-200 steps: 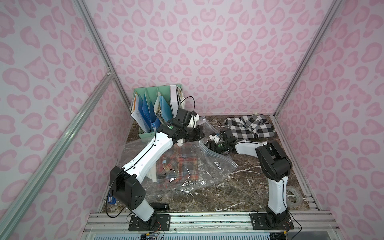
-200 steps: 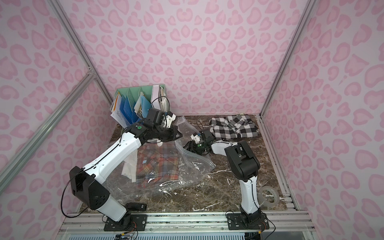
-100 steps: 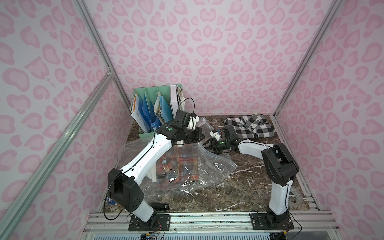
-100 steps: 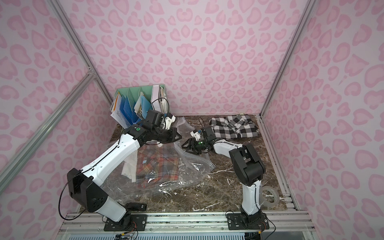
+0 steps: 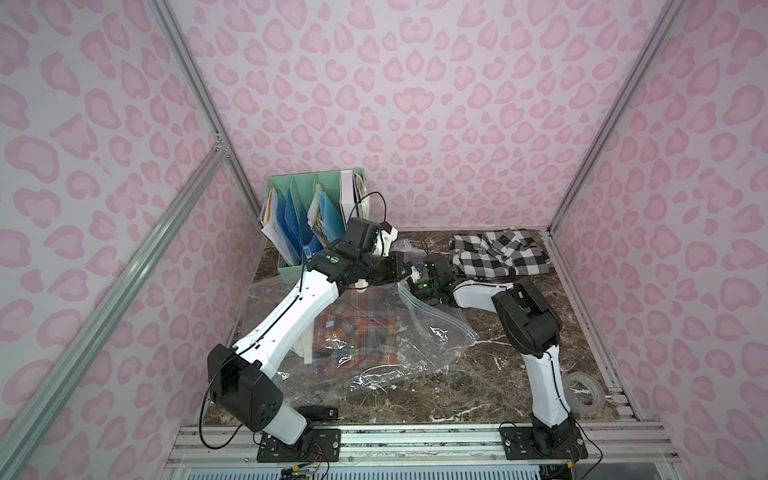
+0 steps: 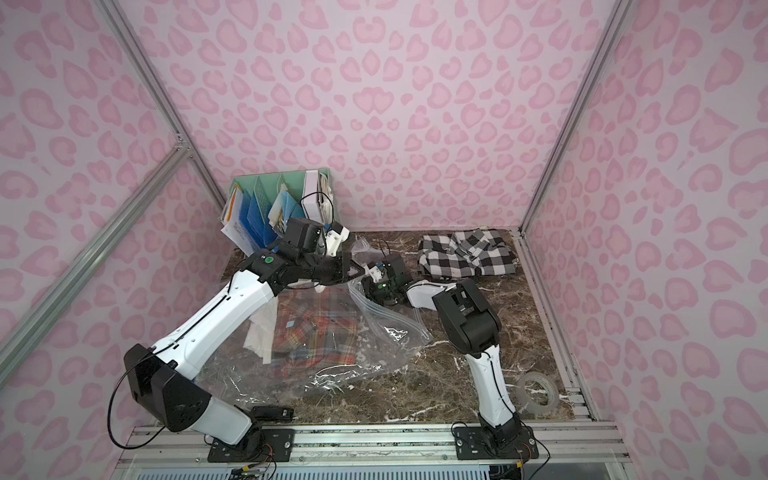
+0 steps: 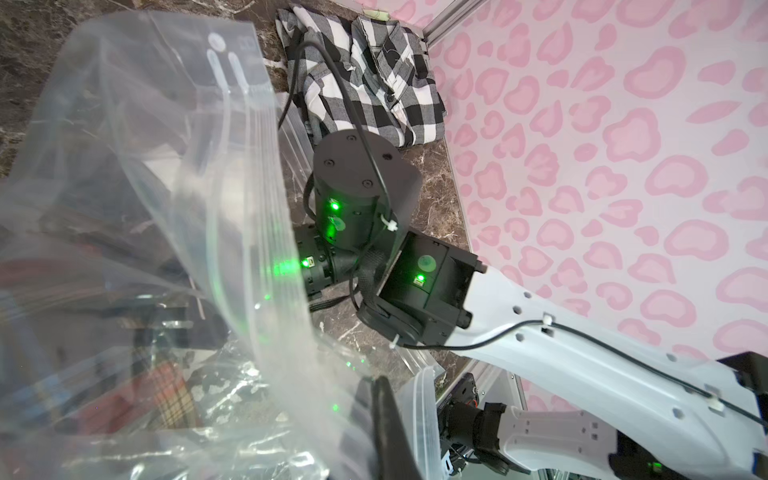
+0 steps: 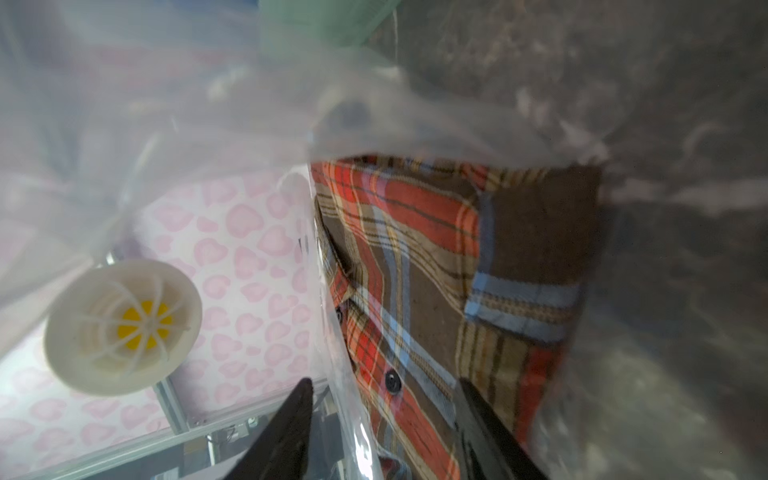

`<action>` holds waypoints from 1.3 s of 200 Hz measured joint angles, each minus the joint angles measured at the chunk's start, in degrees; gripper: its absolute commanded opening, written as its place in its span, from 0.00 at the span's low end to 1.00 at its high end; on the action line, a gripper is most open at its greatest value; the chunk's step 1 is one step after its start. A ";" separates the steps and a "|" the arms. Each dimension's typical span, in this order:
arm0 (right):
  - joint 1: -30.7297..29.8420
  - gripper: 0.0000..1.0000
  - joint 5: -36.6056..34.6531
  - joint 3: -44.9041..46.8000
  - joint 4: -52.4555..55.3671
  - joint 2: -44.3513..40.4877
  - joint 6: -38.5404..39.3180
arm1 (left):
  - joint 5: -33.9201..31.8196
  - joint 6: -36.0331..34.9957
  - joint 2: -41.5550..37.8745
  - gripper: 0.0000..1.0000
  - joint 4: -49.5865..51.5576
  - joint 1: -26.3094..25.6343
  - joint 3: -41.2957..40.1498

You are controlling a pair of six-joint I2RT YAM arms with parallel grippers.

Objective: Take the shirt out of the vacuum bag
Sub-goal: Pick up the shirt in the vacuum bag.

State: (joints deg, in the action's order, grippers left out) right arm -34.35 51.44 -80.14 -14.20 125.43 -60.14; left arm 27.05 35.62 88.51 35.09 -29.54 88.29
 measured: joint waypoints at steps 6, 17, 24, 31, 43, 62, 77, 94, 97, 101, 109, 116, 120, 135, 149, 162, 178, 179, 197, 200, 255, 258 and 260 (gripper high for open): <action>-0.07 0.55 -0.44 -0.94 0.74 0.31 0.79 | 0.02 0.00 -0.13 0.04 -0.02 0.00 0.00; -0.07 0.54 -1.18 -2.21 1.90 0.96 2.36 | 0.07 0.02 -0.31 0.04 -0.13 0.00 0.00; 0.00 0.54 -1.75 -2.78 2.71 1.49 3.61 | 0.20 0.20 -0.39 0.04 -0.13 0.00 0.00; 0.09 0.54 -2.32 -3.26 3.78 2.03 4.81 | 0.33 0.24 -0.44 0.04 -0.13 0.00 0.00; 0.13 0.54 -3.43 -3.74 6.03 2.64 6.36 | 0.44 0.24 -0.52 0.04 -0.13 0.00 0.00; 0.26 0.55 -4.50 -3.78 8.68 2.45 8.46 | 0.48 0.24 -0.79 0.04 -0.13 0.00 0.00; 0.55 0.56 -5.44 -3.85 10.93 1.88 10.10 | 0.55 0.24 -0.87 0.04 -0.13 0.00 -0.07; 0.87 0.57 -6.97 -3.96 13.70 1.07 12.35 | 0.76 0.22 -1.07 0.04 -0.26 0.00 -0.37; 0.94 0.58 -7.28 -4.00 14.19 0.96 12.63 | 0.85 0.24 -1.11 0.04 -0.28 0.00 -0.46; 0.98 0.58 -7.72 -4.13 14.95 0.79 13.20 | 0.87 0.22 -1.16 0.04 -0.31 0.00 -0.48; 1.07 0.59 -8.63 -4.42 16.24 0.68 14.32 | 0.92 0.24 -1.22 0.04 -0.33 0.00 -0.55; 1.09 0.59 -9.25 -4.70 17.16 0.68 15.13 | 0.92 0.24 -1.27 0.04 -0.35 -0.02 -0.55; 1.09 0.60 -9.75 -4.83 17.66 0.70 15.58 | 0.92 0.24 -1.27 0.04 -0.35 -0.02 -0.55; 1.07 0.60 -10.80 -5.81 19.28 1.25 16.92 | 1.14 0.24 -1.27 0.04 -0.76 -0.09 -0.74; 0.96 0.61 -12.26 -7.43 19.89 2.51 18.03 | 1.31 0.44 -1.27 0.04 -1.22 -0.28 -1.09; 0.79 0.62 -12.94 -8.28 19.85 3.52 18.34 | 1.33 0.46 -1.27 0.04 -1.55 -0.68 -1.40; 0.46 0.62 -12.79 -9.57 19.02 4.57 18.32 | 1.42 0.66 -1.25 0.04 -1.77 -1.27 -1.62; 0.42 0.62 -12.81 -9.68 18.95 4.63 18.32 | 1.44 0.66 -1.25 0.04 -1.81 -1.29 -1.64; -0.20 0.63 -12.98 -11.89 18.18 6.25 18.32 | 1.64 0.66 -1.09 0.04 -2.34 -1.81 -2.08; -0.24 0.63 -12.96 -12.22 18.01 6.54 18.29 | 1.68 0.68 -1.05 0.04 -2.38 -1.88 -2.12; -1.40 0.61 -9.84 -9.90 10.58 7.45 17.66 | 2.27 0.87 -0.42 0.04 -4.17 -2.36 -2.95; -1.42 0.60 -9.68 -9.68 10.03 7.45 17.62 | 2.29 0.87 -0.39 0.04 -4.24 -2.36 -2.97; -1.44 0.59 -9.60 -9.57 9.79 7.48 17.51 | 2.34 0.87 -0.39 0.04 -4.33 -2.36 -3.02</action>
State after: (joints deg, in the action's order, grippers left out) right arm -35.79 41.85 -89.71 -4.40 132.90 -42.63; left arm 29.39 36.49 88.12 30.76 -31.90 85.27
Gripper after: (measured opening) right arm 0.625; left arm 0.048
